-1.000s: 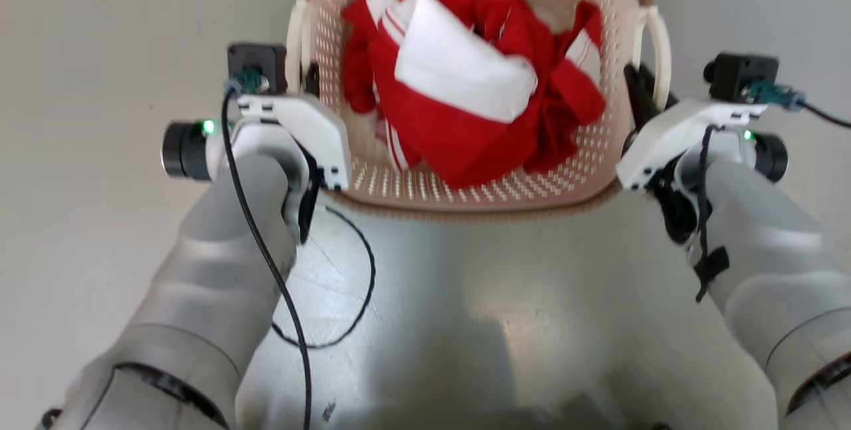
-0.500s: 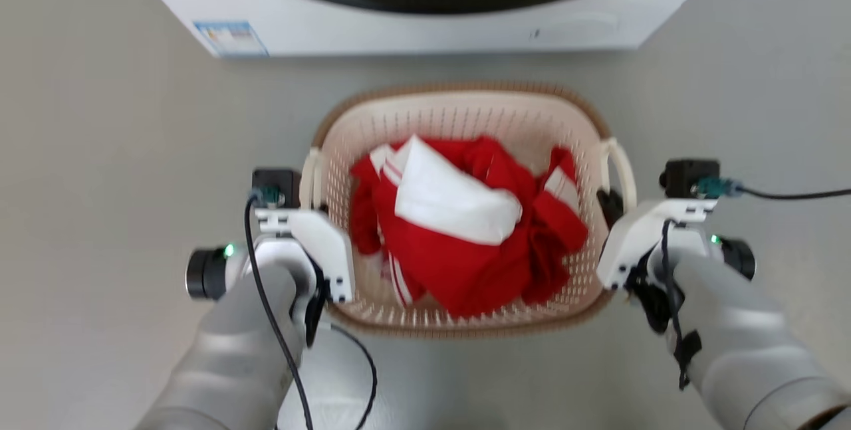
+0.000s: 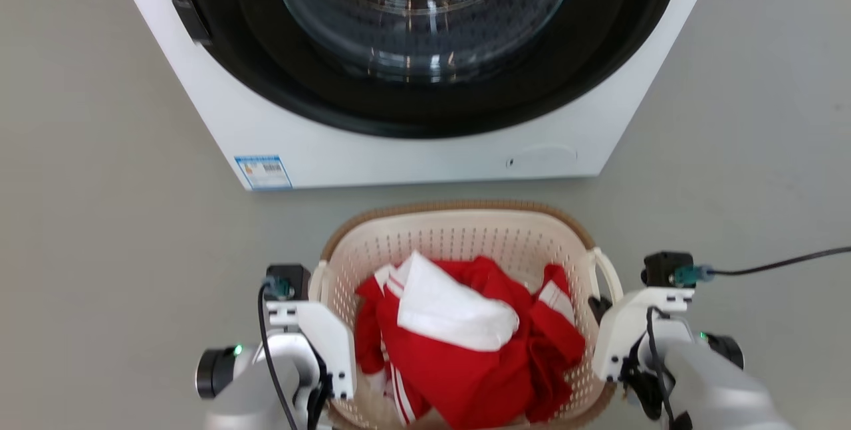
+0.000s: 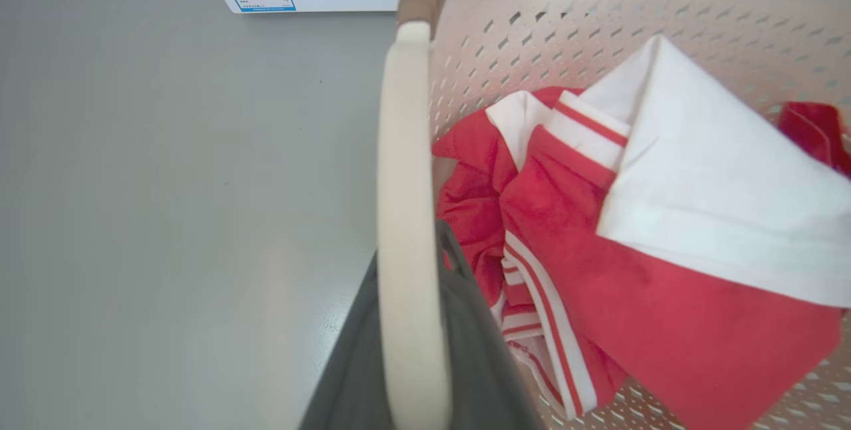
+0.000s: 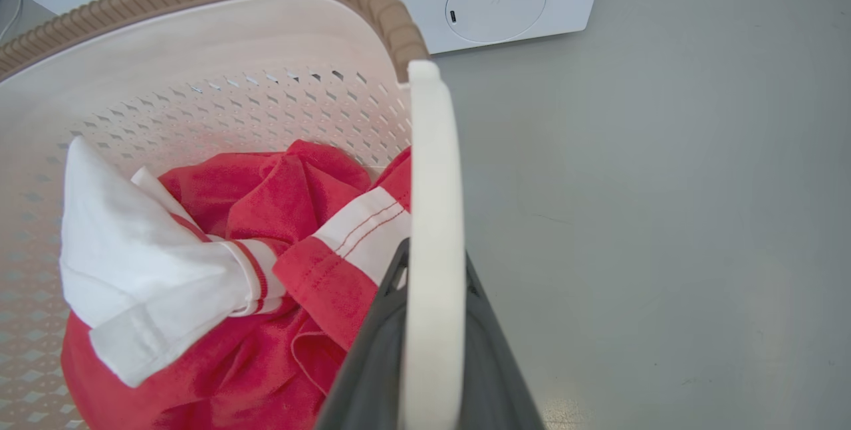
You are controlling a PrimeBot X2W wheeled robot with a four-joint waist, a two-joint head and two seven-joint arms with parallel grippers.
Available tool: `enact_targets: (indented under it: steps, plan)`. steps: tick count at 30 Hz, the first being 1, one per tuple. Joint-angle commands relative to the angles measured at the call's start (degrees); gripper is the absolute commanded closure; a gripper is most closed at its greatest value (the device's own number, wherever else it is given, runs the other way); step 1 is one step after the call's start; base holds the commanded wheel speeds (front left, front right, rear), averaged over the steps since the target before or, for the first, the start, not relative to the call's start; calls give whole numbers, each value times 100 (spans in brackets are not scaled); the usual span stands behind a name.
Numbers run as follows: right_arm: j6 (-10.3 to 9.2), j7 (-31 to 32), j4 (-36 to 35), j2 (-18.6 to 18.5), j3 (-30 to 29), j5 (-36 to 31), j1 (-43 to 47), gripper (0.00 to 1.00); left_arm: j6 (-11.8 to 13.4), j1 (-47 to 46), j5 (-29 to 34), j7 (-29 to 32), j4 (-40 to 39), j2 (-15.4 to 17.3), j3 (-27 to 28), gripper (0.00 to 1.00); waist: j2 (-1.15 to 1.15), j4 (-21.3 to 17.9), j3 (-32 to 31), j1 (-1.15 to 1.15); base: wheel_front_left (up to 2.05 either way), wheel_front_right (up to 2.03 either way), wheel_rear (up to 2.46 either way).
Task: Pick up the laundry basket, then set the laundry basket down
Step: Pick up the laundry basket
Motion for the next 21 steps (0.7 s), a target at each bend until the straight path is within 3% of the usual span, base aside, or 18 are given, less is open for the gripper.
enact_targets:
  steps: [1,11,21]
  plan:
    - [35,4,-64,39,30,58,113,100,-49,74,-51,5,-37,108,33,100,0,-9,-356,0,0,0,0]
    - [35,264,-63,86,-135,-107,575,100,-50,592,-341,203,-74,108,-259,100,0,-2,-1123,0,0,0,0]
    - [35,362,-63,132,-367,-329,676,100,-52,632,-546,270,-93,108,-465,100,0,-15,-1298,0,0,0,0]
